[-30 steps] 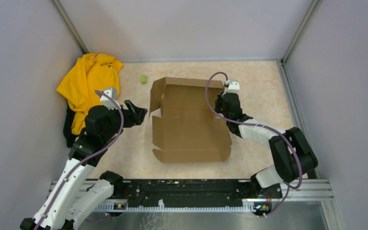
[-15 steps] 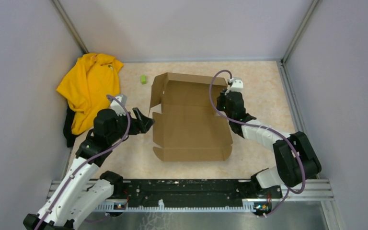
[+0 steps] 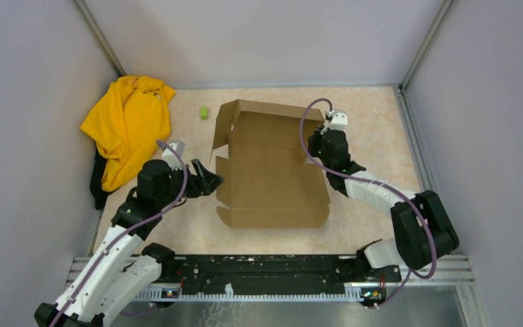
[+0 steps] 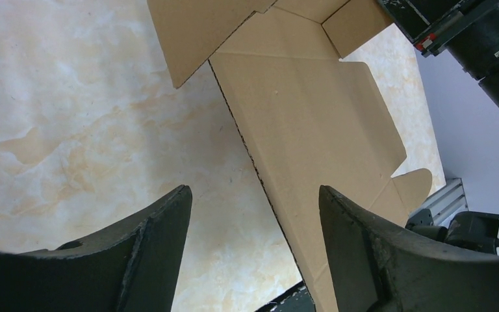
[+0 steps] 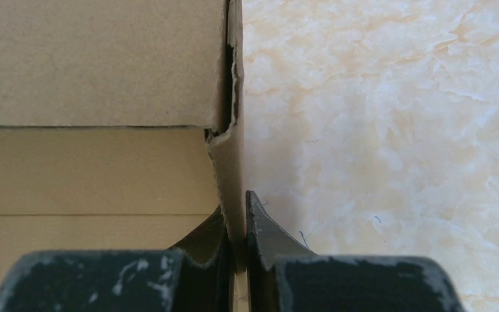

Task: Fold the paper box

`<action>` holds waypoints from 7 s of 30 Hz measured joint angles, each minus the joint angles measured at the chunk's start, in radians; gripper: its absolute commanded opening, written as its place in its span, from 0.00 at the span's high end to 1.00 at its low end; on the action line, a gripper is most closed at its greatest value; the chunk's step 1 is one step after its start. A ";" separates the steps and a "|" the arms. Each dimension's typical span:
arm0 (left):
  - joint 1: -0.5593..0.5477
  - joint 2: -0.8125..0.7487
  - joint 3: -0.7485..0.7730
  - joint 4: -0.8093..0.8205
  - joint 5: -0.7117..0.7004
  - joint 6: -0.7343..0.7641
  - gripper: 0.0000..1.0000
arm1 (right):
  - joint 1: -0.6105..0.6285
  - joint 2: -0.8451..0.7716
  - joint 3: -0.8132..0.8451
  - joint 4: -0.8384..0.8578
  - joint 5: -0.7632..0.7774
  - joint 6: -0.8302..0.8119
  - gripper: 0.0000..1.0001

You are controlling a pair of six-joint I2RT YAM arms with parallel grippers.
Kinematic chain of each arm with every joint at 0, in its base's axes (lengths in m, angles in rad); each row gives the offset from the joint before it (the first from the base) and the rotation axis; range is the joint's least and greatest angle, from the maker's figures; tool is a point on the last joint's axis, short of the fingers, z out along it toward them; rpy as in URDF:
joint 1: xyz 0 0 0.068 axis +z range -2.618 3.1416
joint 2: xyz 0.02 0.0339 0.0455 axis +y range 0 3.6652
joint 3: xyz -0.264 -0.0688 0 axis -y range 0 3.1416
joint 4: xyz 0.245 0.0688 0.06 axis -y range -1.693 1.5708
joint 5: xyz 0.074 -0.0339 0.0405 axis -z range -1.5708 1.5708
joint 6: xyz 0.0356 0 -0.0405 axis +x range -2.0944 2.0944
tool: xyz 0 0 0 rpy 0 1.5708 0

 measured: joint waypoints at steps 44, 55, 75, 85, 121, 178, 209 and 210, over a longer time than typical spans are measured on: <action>-0.008 -0.254 -0.183 0.377 0.092 -0.190 0.68 | -0.027 -0.229 -0.001 -0.028 -0.077 0.095 1.00; -0.008 -0.309 -0.233 0.575 0.179 -0.251 0.67 | -0.073 -0.294 -0.001 -0.043 -0.171 0.164 1.00; -0.008 -0.281 -0.391 1.101 0.296 -0.472 0.62 | -0.092 -0.348 0.001 -0.042 -0.256 0.234 1.00; -0.008 -0.261 -0.335 0.992 0.306 -0.445 0.38 | -0.095 -0.349 0.001 -0.050 -0.263 0.230 1.00; -0.008 -0.035 0.134 0.291 0.073 0.113 0.32 | -0.095 -0.364 0.009 -0.205 -0.315 0.033 1.00; -0.393 0.256 -0.334 0.747 -0.739 0.341 0.34 | 0.204 -0.064 -0.096 -0.083 0.158 -0.101 1.00; -0.532 0.619 -0.354 1.109 -1.021 0.472 0.59 | 0.312 -0.008 -0.237 0.188 0.262 -0.144 1.00; -0.539 0.631 -0.348 1.113 -1.036 0.475 0.58 | 0.315 -0.008 -0.243 0.198 0.269 -0.144 1.00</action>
